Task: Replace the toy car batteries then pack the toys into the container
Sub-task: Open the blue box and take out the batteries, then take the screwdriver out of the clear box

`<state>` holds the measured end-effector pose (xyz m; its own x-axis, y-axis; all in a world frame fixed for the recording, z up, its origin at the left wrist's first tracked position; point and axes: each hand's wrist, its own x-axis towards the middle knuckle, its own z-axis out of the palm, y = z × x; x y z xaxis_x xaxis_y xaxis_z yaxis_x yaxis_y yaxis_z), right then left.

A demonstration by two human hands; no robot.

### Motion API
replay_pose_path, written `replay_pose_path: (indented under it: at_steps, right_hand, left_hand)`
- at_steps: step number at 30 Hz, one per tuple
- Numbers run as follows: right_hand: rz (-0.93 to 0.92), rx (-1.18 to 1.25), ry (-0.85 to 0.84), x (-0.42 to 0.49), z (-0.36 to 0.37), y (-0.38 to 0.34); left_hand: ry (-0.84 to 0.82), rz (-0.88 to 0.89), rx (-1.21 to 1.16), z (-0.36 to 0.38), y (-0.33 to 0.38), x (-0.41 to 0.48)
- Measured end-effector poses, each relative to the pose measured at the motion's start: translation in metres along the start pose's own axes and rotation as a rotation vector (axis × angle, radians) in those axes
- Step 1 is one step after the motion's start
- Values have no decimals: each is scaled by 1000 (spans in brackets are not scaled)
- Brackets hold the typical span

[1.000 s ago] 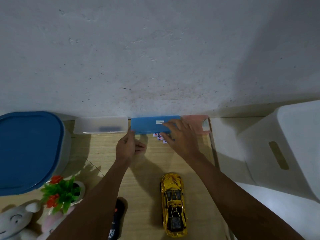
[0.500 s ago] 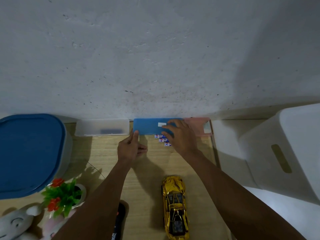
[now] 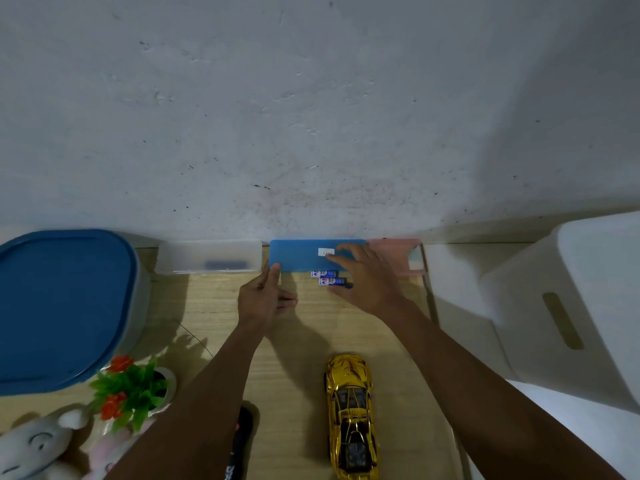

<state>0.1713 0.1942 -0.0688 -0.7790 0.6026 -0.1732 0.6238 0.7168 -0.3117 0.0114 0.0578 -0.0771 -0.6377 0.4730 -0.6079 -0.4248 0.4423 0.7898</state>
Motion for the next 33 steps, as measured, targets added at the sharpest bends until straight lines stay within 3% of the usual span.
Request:
replay_pose_path:
  at_steps: [4, 7, 10, 13, 17, 20, 25, 33]
  right_hand:
    - [20, 9, -6, 0, -2, -7]
    - [20, 28, 101, 3, -4, -20]
    - [-27, 98, 212, 12, -5, -45]
    - [-97, 119, 158, 26, -2, -79]
    - [-232, 130, 78, 53, 9, -128]
    - [-271, 0, -46, 74, 15, -161]
    - [-255, -197, -35, 98, 25, -189]
    - [-270, -167, -96, 101, 20, -181]
  left_hand:
    - [-49, -41, -19, -3, 6, -4]
    - [-60, -58, 44, -10, 16, -18]
    - [101, 180, 262, -33, 17, -30]
    - [267, 305, 320, -64, 17, -28]
    - [325, 153, 304, -103, 30, -6]
    - [321, 47, 281, -121, 31, 18]
    - [284, -32, 240, -131, 26, 45]
    - [165, 18, 189, -146, 21, 41]
